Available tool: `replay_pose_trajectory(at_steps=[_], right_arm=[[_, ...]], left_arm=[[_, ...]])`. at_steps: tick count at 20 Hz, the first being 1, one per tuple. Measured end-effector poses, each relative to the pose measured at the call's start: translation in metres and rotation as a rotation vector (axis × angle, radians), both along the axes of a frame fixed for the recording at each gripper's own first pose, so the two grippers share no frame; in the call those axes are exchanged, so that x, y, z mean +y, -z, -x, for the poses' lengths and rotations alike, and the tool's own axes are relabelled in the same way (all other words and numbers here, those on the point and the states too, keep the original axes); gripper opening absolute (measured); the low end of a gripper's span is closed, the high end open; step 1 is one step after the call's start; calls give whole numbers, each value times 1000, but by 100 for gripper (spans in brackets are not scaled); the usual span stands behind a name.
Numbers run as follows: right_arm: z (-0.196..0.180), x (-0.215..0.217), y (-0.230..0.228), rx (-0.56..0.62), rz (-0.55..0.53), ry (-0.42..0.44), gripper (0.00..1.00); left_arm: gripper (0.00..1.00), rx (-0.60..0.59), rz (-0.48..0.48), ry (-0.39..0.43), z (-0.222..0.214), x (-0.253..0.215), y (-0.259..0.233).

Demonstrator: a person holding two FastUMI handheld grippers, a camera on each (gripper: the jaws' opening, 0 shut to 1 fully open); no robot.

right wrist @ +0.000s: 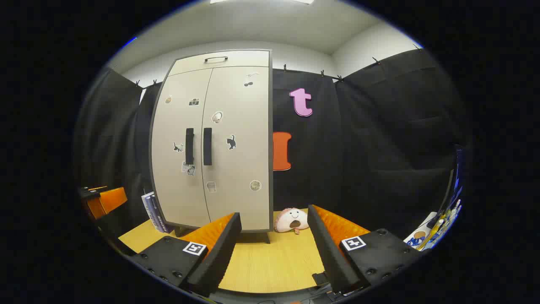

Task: Open the right door of the double-door shoe cabinet with the right hand, and open the left door with the left hand.

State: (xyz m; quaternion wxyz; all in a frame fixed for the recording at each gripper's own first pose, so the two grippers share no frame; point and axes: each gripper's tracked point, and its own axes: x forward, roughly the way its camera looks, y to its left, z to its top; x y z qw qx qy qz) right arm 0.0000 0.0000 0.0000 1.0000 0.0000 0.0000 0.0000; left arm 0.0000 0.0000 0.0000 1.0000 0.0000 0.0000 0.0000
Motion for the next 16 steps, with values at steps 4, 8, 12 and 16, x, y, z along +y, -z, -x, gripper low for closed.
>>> replay_pose_trajectory(at_steps=[4,8,12,16], right_arm=[[4,1,4,3,12,-2,100],[3,2,2,0,13,0,100],[2,6,2,-5,10,-3,100],[-2,12,5,1,3,-7,100]], left_arm=[[95,10,1,-13,-1,6,2],[95,5,1,-19,-1,10,1],[95,7,-2,-16,-4,12,4],[95,21,-8,-14,-5,16,8]])
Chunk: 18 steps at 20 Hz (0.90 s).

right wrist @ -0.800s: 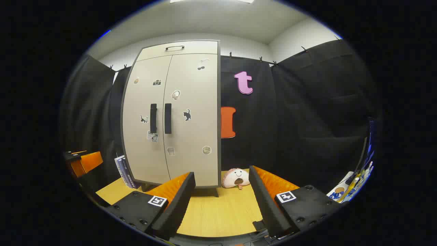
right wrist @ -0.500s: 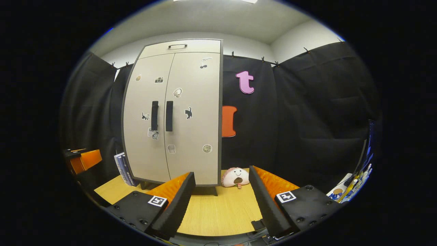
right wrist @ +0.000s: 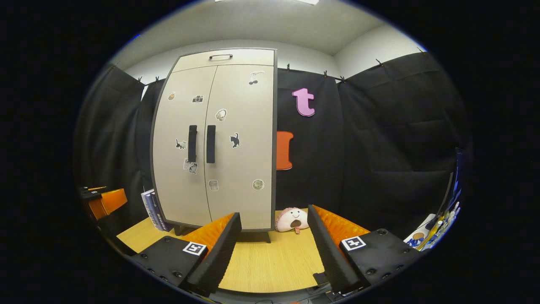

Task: Open the right door of the double-door shoe cabinet with the right hand, and open the left door with the left hand.

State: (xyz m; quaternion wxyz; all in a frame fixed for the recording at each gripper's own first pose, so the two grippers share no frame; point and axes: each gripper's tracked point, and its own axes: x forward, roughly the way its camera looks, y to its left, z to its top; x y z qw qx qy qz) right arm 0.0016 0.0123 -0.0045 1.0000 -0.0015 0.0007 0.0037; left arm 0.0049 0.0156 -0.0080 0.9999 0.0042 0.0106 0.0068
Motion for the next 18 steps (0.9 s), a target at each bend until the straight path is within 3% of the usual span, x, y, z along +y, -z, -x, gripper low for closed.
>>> replay_pose_trajectory(at_steps=[2,3,4,5,9,10,11,15,16,18], right_arm=[[-5,4,0,9,-9,-4,100],[-8,9,1,21,-12,-12,94],[-13,15,0,31,-15,-25,94],[-19,22,-1,40,-17,-38,100],[-50,59,-20,44,-23,-106,100],[-59,71,-25,39,-25,-126,94],[-67,82,-29,37,-24,-145,100],[-102,123,-49,30,-39,-198,100],[-110,133,-51,37,-39,-206,94],[-128,150,-57,39,-33,-221,94]], left_arm=[[95,-2,1,3,-2,2,0],[95,0,-1,2,-4,2,1],[95,1,-4,3,-5,4,1],[95,2,-6,4,-6,4,2],[95,13,-15,1,-10,11,7],[95,16,-18,-2,-11,13,9],[95,20,-20,-5,-13,16,10],[95,22,-25,-26,-17,30,13],[95,25,-30,-33,-18,33,15],[95,36,-42,-44,-18,40,20]])
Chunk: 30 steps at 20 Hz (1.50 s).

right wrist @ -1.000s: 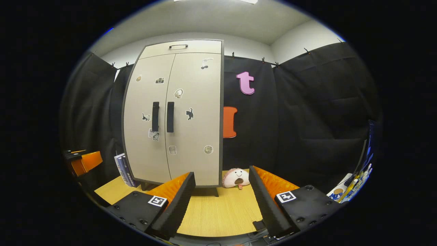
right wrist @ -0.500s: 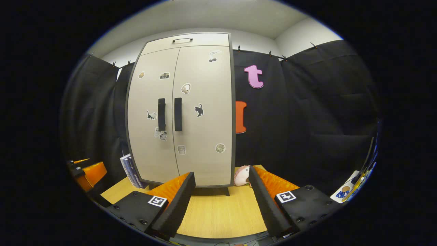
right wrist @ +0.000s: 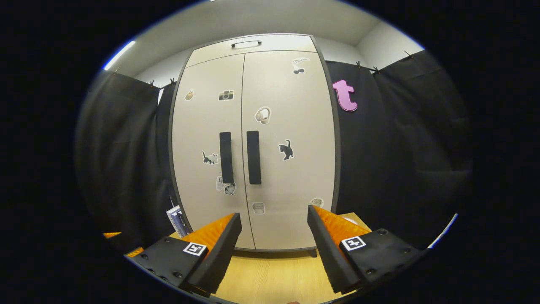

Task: Open the right door of the double-door shoe cabinet with the right hand, and open the left door with the left hand.

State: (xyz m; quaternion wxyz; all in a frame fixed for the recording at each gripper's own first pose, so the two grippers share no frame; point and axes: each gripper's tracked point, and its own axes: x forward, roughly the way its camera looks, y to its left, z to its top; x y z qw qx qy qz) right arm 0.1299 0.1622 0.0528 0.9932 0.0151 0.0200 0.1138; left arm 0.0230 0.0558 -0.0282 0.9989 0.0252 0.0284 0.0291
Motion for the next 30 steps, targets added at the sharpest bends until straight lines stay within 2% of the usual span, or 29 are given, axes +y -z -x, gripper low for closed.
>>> replay_pose_trajectory(at_steps=[1,2,3,4,5,6,7,9,14,15,16,17,18,19,20,21,22,24,25,30], right_arm=[[-10,6,-5,-5,-2,2,100],[-20,13,-11,-14,-6,3,100],[-28,19,-16,-12,-8,5,94],[-38,25,-20,-13,-11,5,100],[-49,30,-27,-23,-13,13,93],[-61,34,-34,-35,-11,23,93],[-71,38,-38,-40,-2,36,100],[-88,49,-46,-45,6,37,100],[-131,63,-58,-43,12,58,100],[-137,64,-59,-46,13,61,97],[-144,65,-60,-41,8,63,85],[-148,68,-60,-35,1,53,91],[-154,69,-58,-26,-6,53,84],[-158,70,-57,-16,-10,52,70],[-161,70,-56,-11,-11,55,73],[-165,70,-55,-5,-11,59,62],[-168,71,-54,0,-12,57,71],[-172,73,-50,17,-15,50,58],[-175,73,-48,26,-15,48,44],[-176,74,-44,39,-13,55,38]], left_arm=[[95,4,-3,-6,0,3,2],[95,8,-4,-12,0,7,4],[95,14,1,-20,0,10,5],[95,16,9,-24,0,12,6],[95,15,17,-26,0,13,6],[95,15,21,-29,-2,15,7],[95,15,21,-31,-3,17,6],[92,14,18,-33,-4,21,7],[95,27,13,-39,-6,25,13],[95,35,19,-41,-6,27,15],[95,40,27,-43,-7,28,17],[95,44,32,-47,-7,30,18],[95,46,34,-54,-8,33,19],[95,48,34,-63,-8,36,19],[95,48,30,-69,-4,42,18],[95,50,25,-75,-4,44,19],[95,50,21,-81,-4,47,20],[95,51,25,-95,-3,51,22],[95,52,31,-95,-3,50,23],[95,53,35,-98,1,47,24]])
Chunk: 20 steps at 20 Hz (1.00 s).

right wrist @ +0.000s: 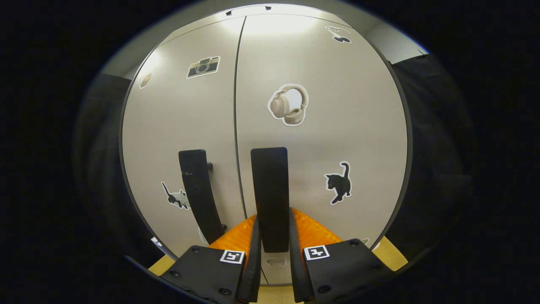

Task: Open the right door of the double-door shoe cabinet with the right hand, and open the left door with the left hand.

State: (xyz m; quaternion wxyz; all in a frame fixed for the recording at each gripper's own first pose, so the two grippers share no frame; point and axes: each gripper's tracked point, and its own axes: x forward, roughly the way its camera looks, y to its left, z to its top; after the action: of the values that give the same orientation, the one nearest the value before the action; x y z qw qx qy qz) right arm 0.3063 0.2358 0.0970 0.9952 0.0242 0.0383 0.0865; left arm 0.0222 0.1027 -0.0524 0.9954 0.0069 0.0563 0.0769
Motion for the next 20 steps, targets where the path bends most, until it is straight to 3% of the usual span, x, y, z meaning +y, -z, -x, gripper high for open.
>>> replay_pose_trajectory(at_steps=[5,8,20], right_arm=[[9,-3,2,14,22,-22,26],[20,-7,1,8,35,-59,26],[50,-31,-1,25,39,-66,27]], left_arm=[[94,-5,-5,-11,8,0,-3],[95,3,-5,-15,15,-4,-2],[95,-15,-15,-22,53,-10,-16]])
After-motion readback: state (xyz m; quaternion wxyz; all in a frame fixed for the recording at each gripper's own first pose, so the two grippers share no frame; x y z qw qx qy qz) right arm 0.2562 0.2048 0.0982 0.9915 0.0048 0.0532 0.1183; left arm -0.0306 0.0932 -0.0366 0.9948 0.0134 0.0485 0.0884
